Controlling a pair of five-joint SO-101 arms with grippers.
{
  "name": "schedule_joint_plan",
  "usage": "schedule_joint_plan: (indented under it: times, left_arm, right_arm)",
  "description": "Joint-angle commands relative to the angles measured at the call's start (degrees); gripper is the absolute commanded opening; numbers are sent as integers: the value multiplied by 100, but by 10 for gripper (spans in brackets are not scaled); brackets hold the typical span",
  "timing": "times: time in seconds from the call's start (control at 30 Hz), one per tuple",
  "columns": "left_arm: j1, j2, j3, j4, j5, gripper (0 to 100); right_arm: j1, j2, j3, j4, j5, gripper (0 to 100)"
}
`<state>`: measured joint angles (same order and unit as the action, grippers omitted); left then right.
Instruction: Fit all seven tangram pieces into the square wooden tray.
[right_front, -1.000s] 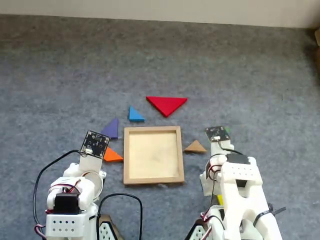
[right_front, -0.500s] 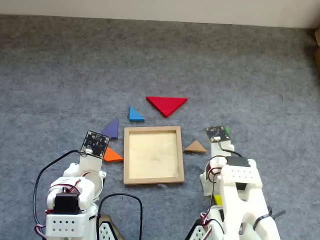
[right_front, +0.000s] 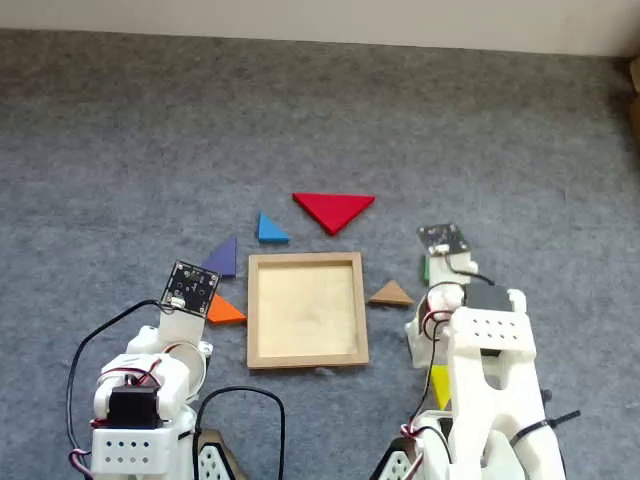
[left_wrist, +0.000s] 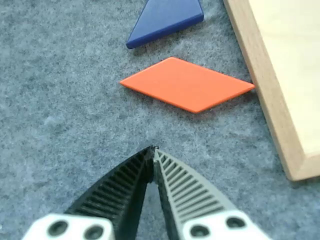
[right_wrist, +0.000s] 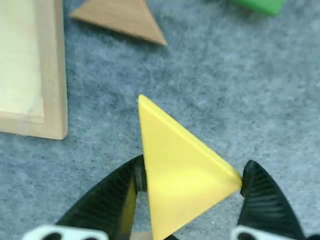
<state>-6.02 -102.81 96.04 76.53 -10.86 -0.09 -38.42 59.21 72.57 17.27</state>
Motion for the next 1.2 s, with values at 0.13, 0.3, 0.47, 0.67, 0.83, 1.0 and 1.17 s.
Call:
schedule_joint_plan:
  times: [0.13,0.3,0.47,0.67,0.83,1.0,1.17]
  left_arm:
    - [101,-110,110,26,44,7]
    - [101,-110,110,26,44,7]
    - [101,-110,110,26,44,7]
    - [101,-110,110,26,44,7]
    - [101,-110,110,26,44,7]
    - [101,-110,110,26,44,7]
    - [101,-110,110,26,44,7]
  right_arm:
    - [-734,-136,-866,189,-70,252]
    - [-1657,-127,-1200,145,-738,252]
    - [-2712,-119,-1508,48,-1398,250]
    - [-3055,-119,-1596,-40,-1776,249]
    - [-2343,-119,-1552,400,-1802,254]
    - [-1262,-127,-1165,505,-1767,339]
    - [-1068,-136,-286,242,-1600,403]
